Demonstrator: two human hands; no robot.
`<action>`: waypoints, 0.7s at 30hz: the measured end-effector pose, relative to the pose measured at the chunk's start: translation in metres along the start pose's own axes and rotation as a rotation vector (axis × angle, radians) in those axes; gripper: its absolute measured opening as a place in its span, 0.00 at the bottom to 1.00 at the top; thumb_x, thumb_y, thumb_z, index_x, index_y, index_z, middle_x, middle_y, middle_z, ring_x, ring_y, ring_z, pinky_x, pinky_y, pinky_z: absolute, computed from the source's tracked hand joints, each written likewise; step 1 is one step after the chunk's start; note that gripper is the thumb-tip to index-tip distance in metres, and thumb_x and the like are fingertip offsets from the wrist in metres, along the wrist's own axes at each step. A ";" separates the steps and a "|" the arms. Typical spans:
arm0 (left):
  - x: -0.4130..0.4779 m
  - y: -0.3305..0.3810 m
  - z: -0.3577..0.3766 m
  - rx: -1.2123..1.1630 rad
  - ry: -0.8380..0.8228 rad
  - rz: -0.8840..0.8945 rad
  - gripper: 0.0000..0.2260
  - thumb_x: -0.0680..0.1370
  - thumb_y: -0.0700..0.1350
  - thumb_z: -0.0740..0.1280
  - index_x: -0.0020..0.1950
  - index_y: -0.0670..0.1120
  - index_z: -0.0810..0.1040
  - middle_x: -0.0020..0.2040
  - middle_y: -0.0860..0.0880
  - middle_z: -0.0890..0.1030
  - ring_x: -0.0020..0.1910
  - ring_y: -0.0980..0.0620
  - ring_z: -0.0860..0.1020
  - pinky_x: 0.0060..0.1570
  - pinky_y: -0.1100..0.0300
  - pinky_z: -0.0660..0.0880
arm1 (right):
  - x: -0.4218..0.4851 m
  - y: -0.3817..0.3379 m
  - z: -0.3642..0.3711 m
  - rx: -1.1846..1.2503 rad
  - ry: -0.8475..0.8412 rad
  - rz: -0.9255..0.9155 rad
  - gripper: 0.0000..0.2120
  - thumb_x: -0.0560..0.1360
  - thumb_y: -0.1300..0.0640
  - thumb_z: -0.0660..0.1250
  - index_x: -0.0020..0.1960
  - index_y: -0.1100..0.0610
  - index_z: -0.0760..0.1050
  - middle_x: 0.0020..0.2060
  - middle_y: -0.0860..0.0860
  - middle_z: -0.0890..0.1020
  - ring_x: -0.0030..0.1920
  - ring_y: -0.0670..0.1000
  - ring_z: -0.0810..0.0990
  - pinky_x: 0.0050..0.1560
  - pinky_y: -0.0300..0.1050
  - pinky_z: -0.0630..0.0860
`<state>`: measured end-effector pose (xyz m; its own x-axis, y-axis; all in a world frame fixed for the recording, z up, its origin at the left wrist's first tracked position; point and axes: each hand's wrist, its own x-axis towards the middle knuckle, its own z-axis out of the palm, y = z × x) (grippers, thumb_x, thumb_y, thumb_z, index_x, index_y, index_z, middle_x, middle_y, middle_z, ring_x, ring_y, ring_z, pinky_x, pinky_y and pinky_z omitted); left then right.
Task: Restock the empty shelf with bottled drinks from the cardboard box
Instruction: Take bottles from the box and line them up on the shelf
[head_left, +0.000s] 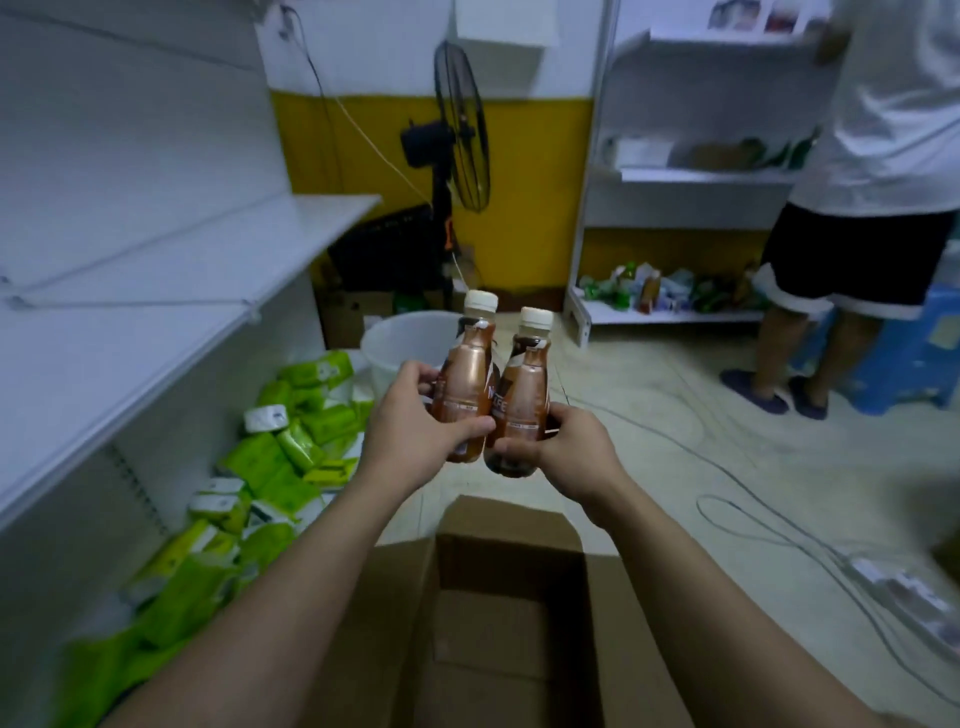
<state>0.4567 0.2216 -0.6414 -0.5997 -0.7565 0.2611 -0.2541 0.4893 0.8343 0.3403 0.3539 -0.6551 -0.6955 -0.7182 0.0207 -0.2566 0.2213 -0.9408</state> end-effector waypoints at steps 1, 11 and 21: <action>-0.002 0.010 -0.015 0.016 0.041 0.030 0.29 0.62 0.53 0.81 0.56 0.52 0.70 0.53 0.53 0.76 0.49 0.53 0.77 0.41 0.62 0.73 | -0.004 -0.015 0.003 0.002 -0.004 -0.034 0.20 0.68 0.55 0.78 0.57 0.55 0.79 0.45 0.46 0.84 0.44 0.43 0.83 0.41 0.35 0.77; -0.022 0.051 -0.182 0.179 0.352 0.120 0.36 0.64 0.53 0.80 0.67 0.51 0.66 0.57 0.50 0.78 0.52 0.50 0.78 0.52 0.55 0.76 | -0.013 -0.159 0.081 0.080 -0.144 -0.319 0.17 0.65 0.56 0.80 0.52 0.55 0.81 0.41 0.47 0.86 0.40 0.42 0.85 0.40 0.36 0.80; -0.066 0.003 -0.317 0.489 0.487 -0.113 0.33 0.59 0.54 0.82 0.60 0.49 0.75 0.53 0.50 0.79 0.48 0.52 0.77 0.45 0.59 0.73 | -0.031 -0.210 0.236 0.034 -0.272 -0.398 0.29 0.56 0.54 0.84 0.54 0.55 0.78 0.43 0.47 0.84 0.41 0.46 0.83 0.46 0.49 0.82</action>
<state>0.7363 0.1351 -0.5022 -0.1701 -0.8665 0.4693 -0.6760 0.4492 0.5842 0.5738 0.1741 -0.5380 -0.3459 -0.8902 0.2965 -0.4418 -0.1243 -0.8885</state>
